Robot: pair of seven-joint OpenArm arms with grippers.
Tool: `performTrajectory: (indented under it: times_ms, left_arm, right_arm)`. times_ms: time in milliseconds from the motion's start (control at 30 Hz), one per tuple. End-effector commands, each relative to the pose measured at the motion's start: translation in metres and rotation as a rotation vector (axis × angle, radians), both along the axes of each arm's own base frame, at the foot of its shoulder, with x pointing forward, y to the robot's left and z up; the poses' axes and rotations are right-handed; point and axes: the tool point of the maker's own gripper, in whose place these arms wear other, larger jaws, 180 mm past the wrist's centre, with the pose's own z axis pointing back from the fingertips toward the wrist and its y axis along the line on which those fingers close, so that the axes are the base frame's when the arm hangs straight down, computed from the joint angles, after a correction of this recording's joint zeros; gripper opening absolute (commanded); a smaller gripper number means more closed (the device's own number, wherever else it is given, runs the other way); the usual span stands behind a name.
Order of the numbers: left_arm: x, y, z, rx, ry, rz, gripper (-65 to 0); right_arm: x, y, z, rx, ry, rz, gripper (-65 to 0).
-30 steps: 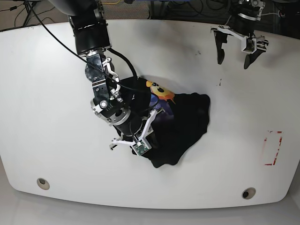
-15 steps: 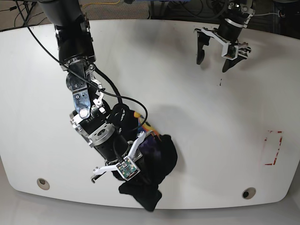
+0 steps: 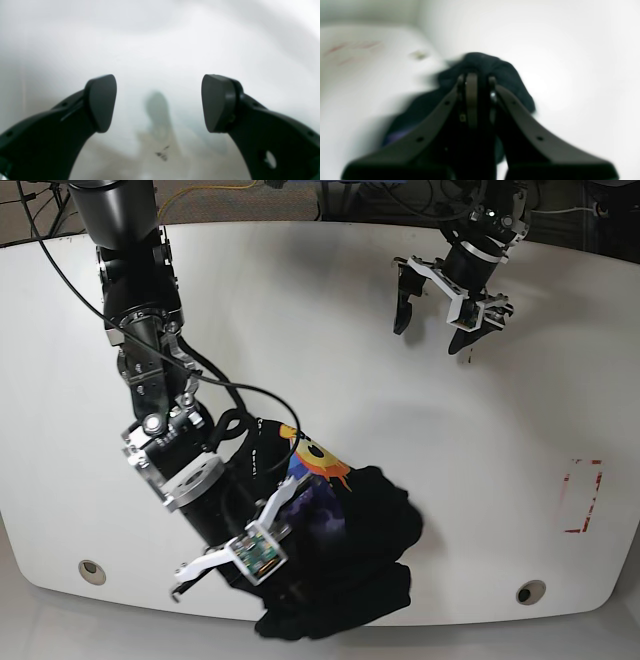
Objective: Layout the t-shirt on the table in an organized manner, then fold the t-shirt properly
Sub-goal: 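Lift and drag the gripped t-shirt away from the robot with the right gripper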
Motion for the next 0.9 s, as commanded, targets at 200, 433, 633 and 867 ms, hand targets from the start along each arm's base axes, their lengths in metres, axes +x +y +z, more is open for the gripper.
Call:
performTrajectory:
  times_ms: [200,433,633,867]
  left_arm:
    - [0.005,-0.001,0.011,-0.011,-0.04,-0.004,-14.6]
    - [0.006,0.001,0.011,-0.009,-0.041,0.0,-14.6]
    - [0.006,0.002,0.011,-0.008,-0.042,0.001,-14.6]
    - [0.006,0.002,0.011,-0.007,-0.042,0.002,-14.6]
  right_arm:
    - [-0.016,0.012,0.038,0.019,-0.12,0.045,-64.4]
    - [-0.024,0.028,0.029,-0.009,-0.11,0.091,-64.4]
    - [-0.028,0.034,0.006,-0.015,-0.052,0.108,-64.4]
    - [-0.043,0.037,-0.05,-0.001,0.095,0.115,-64.4]
